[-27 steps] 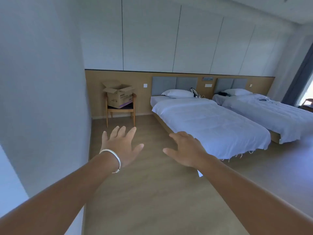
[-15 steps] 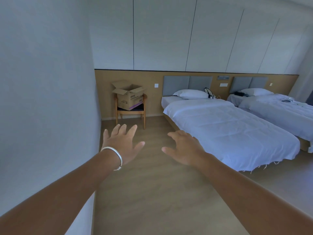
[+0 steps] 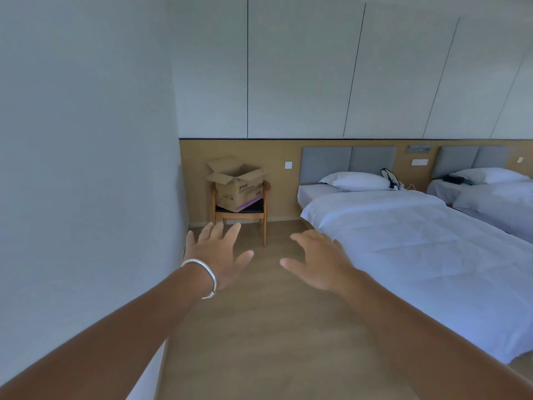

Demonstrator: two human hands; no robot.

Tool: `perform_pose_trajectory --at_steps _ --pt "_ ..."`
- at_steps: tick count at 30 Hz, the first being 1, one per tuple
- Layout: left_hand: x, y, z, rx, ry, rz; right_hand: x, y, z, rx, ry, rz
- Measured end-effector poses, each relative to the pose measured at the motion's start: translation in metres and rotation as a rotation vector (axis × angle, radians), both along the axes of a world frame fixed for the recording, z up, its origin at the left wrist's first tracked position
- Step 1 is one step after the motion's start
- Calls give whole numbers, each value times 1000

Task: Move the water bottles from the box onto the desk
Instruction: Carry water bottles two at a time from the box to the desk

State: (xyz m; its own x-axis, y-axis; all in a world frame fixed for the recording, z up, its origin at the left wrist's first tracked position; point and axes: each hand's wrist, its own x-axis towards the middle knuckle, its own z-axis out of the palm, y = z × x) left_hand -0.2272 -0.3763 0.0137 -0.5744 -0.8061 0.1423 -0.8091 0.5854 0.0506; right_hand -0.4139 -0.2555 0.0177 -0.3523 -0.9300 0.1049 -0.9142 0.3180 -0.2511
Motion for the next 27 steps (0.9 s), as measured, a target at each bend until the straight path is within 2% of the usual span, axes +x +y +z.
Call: perform_pose_trajectory --at_steps 7,16,27 --pt "-86 -91 11 -27 23 61 -99 -110 14 -18 6 57" --pt "-155 -216 0 -2 29 89 -173 -240 4 -25 6 105" --pt "-219 -449 -14 2 92 66 -229 -459 -13 -22 -3 64"
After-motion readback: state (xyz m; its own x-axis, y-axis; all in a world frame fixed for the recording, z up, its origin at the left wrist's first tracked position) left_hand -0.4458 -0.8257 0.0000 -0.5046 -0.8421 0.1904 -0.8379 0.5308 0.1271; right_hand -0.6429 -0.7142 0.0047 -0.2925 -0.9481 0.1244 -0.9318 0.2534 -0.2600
